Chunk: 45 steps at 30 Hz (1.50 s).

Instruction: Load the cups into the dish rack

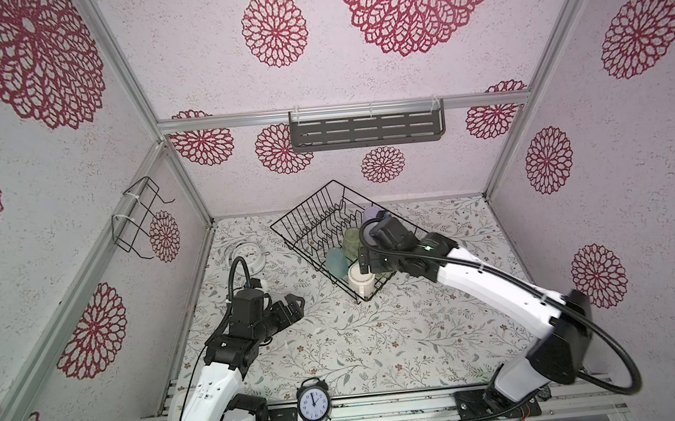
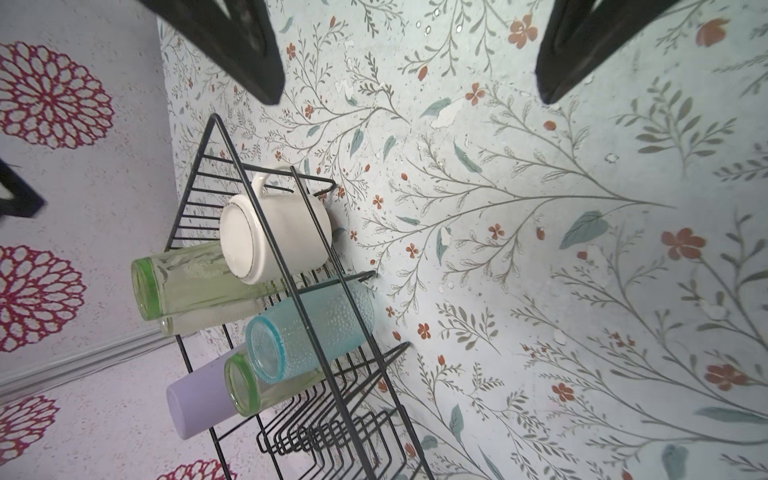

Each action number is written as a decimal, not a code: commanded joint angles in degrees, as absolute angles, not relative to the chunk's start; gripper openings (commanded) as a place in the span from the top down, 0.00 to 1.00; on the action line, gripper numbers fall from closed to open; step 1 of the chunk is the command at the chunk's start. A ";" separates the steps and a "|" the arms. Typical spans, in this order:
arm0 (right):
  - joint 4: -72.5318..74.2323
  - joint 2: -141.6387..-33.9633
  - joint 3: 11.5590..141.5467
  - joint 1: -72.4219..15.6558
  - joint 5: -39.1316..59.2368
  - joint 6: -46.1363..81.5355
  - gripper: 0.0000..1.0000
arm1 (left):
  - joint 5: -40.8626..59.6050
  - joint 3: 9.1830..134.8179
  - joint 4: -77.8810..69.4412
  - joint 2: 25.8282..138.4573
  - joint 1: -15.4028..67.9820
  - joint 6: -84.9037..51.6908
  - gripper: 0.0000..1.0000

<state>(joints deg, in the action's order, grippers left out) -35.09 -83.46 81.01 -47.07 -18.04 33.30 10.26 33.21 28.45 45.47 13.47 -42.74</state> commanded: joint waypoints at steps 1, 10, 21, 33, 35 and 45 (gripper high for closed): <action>-17.42 -72.94 70.43 -47.30 -28.78 28.54 0.01 | 5.70 36.78 31.45 43.32 13.01 -43.06 0.02; 12.26 -53.26 41.97 -42.37 -37.39 9.74 0.02 | -7.36 45.15 37.35 45.57 13.01 -42.92 0.03; 31.50 -49.24 24.01 -13.71 -28.45 9.61 0.02 | -18.94 43.90 22.36 51.06 12.92 -26.46 0.03; 52.49 -58.98 8.31 -9.54 -33.75 4.97 0.01 | -20.22 21.43 -16.11 54.97 10.84 1.51 0.03; 54.44 -62.29 7.67 -9.15 -32.92 4.95 0.01 | -18.79 20.89 -18.79 58.30 9.09 1.01 0.03; 66.62 -80.14 12.32 -5.40 -14.81 -2.52 0.01 | -16.32 20.94 -35.20 72.99 1.41 1.96 0.03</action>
